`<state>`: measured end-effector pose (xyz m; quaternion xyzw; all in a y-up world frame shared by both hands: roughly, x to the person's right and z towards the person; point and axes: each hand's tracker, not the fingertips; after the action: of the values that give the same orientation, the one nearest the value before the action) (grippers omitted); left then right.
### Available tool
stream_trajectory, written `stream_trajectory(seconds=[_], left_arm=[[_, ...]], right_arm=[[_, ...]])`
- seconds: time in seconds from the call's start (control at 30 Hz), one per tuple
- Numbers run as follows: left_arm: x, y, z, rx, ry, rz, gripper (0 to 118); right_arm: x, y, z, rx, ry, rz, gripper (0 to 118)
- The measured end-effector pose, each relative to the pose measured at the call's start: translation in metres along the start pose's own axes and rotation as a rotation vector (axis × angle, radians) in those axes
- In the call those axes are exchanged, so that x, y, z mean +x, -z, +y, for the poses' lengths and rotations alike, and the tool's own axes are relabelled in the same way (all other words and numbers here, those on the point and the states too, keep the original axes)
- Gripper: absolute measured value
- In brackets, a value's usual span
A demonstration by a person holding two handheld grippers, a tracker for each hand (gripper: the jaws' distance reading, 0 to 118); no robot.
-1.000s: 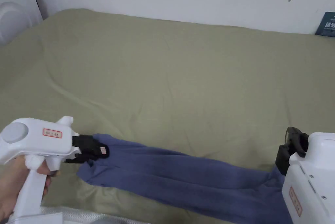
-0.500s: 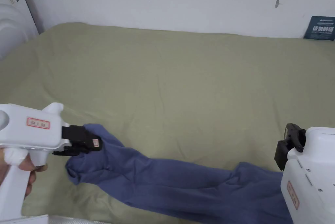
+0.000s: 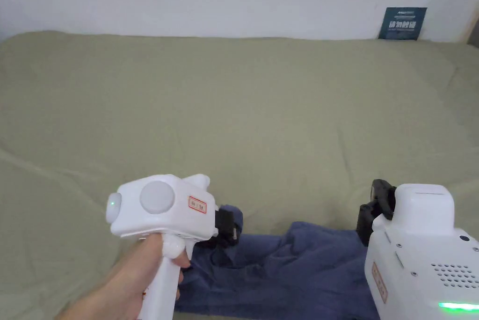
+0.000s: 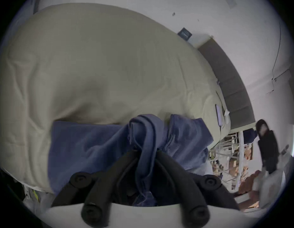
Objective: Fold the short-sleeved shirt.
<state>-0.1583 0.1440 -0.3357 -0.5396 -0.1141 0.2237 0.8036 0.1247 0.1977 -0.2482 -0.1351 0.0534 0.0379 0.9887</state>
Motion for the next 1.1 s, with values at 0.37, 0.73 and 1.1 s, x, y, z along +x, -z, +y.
stream_trajectory(seconds=[0.37, 0.73, 1.1], left_arm=[[-0.021, -0.042, -0.018, 0.111, 0.053, -0.097, 25], [-0.031, 0.032, -0.033, -0.037, -0.009, -0.246, 0], [-0.010, 0.090, -0.049, -0.097, -0.027, -0.318, 0]], right_arm=[[0.011, 0.005, -0.008, -0.039, 0.042, -0.012, 1], [0.008, 0.008, -0.017, -0.082, 0.033, -0.002, 1], [0.015, 0.015, -0.024, -0.123, 0.020, -0.024, 1]])
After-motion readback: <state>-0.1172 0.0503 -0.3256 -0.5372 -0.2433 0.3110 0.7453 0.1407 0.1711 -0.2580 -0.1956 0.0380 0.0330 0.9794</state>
